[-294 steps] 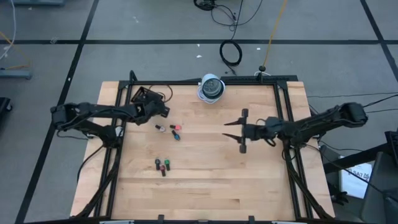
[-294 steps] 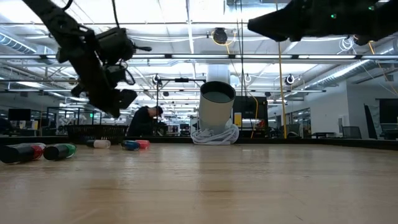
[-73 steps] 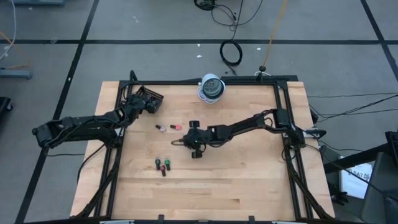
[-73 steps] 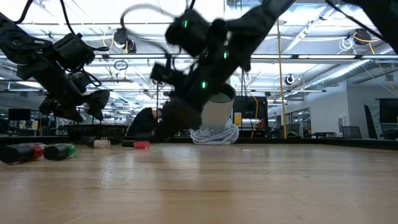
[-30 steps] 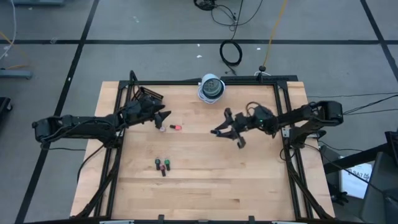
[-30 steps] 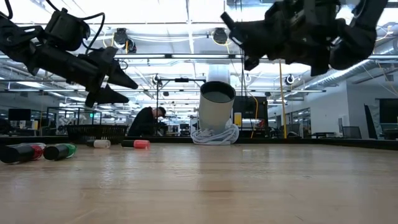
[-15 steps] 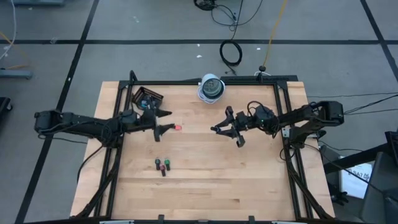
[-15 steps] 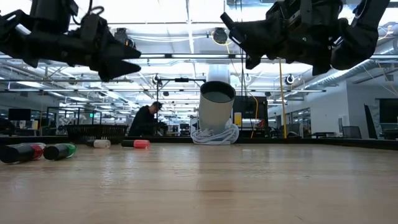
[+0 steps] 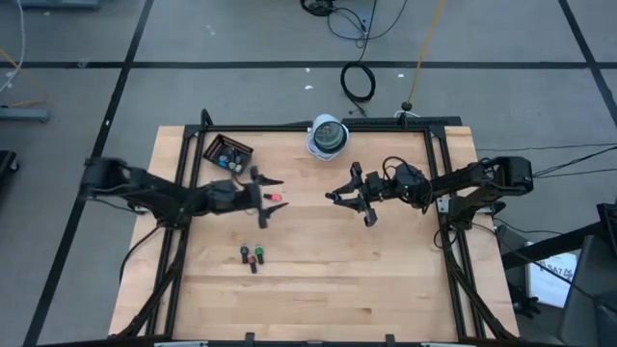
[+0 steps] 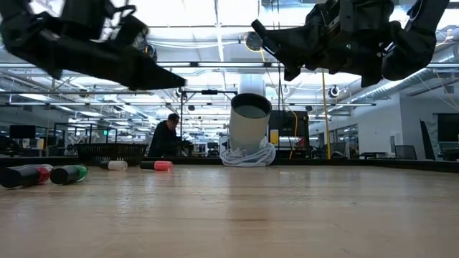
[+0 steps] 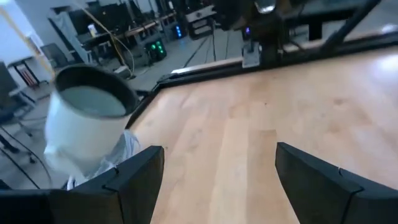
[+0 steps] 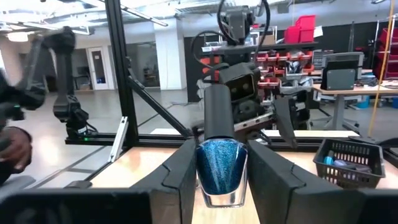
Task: Pick & Place Nail Polish
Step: Put the dark blue nail polish bottle into the black basket
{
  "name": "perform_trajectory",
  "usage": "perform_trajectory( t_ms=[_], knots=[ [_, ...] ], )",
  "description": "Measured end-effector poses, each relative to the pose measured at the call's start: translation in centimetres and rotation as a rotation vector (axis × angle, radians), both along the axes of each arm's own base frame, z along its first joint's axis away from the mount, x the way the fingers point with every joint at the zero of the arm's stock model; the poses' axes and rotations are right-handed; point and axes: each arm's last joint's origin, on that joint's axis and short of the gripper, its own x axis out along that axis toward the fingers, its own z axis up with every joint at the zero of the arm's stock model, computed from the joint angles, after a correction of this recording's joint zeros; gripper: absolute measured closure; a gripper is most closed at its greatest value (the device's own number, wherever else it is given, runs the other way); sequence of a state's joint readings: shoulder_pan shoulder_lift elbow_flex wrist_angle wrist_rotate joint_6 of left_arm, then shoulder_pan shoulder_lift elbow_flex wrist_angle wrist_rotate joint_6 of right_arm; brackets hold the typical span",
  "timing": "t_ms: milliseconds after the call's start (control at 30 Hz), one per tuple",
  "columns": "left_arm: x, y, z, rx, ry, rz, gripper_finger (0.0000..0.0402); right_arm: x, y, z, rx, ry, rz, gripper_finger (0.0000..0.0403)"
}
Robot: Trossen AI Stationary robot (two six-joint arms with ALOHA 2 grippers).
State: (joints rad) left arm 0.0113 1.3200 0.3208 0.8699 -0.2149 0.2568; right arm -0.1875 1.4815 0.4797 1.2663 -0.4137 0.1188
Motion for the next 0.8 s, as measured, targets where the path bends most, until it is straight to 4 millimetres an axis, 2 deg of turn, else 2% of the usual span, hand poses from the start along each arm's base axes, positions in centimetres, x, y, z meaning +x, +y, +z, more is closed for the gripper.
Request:
perform_trajectory(
  t_ms=[167,300,400,467,667,800],
  knots=[
    [4.4,0.0,0.0,0.059,0.04,-0.008,0.0105,0.0,0.0,0.0,-0.02,0.0,-0.004,0.0296],
    [7.5,0.1,1.5,0.017,-0.036,-0.015,0.0105,0.1,0.5,0.0,-0.064,-0.016,-0.032,0.0296],
    [9.0,-0.1,2.2,-0.017,-0.069,-0.109,0.0105,0.2,1.2,0.0,-0.112,-0.031,-0.078,0.0296],
    [9.6,-0.5,2.8,-0.04,-0.114,-0.169,0.0105,0.3,1.6,0.0,-0.142,-0.039,-0.102,0.0296],
    [9.6,-1.5,4.1,-0.056,-0.278,-0.264,0.0105,0.3,2.2,0.3,-0.172,-0.07,-0.09,0.0296],
    [9.5,-2.6,4.5,-0.04,-0.307,-0.305,0.0105,0.3,2.3,0.4,-0.17,-0.085,-0.085,0.0296]
  ],
)
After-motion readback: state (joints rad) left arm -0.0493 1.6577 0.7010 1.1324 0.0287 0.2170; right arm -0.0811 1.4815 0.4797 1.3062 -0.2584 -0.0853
